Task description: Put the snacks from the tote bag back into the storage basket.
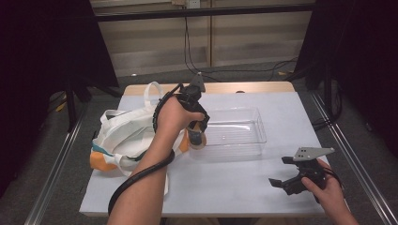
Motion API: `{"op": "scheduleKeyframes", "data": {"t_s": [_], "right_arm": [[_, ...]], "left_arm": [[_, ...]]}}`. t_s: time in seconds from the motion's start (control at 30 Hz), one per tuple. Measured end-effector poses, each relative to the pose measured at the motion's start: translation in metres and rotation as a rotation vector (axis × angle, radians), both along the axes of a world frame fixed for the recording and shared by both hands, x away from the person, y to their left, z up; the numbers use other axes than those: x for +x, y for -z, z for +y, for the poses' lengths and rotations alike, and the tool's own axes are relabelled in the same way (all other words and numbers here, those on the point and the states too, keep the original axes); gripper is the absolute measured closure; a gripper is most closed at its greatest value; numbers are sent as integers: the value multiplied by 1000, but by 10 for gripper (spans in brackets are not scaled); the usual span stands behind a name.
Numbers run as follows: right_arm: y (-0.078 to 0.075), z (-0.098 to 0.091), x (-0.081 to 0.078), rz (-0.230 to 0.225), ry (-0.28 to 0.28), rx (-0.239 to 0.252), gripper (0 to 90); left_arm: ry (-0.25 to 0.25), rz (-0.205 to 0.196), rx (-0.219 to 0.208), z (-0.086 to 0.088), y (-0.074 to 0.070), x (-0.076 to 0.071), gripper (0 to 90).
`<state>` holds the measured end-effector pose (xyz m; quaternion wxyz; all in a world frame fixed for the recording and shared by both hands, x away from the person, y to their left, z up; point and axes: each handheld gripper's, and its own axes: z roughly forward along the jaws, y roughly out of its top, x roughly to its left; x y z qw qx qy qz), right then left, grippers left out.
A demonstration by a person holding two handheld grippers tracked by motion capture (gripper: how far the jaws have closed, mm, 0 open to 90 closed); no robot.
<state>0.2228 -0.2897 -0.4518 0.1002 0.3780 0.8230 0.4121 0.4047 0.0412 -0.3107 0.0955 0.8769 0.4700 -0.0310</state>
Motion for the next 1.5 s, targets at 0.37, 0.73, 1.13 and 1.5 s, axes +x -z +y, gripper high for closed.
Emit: {"op": "scheduleKeyframes", "data": {"t_s": [0.37, 0.73, 1.13, 1.5], "right_arm": [[0, 0, 0, -1, 0, 1, 11], [0, 0, 0, 2, 0, 0, 11], [0, 1, 0, -1, -1, -4, 11], [1, 1, 0, -2, -2, -6, 10]], "left_arm": [[-12, 11, 5, 1, 6, 0, 305], [-10, 18, 5, 2, 11, 0, 304], [-8, 24, 6, 2, 16, 0, 304], [-15, 40, 11, 3, 21, 1, 304]]}}
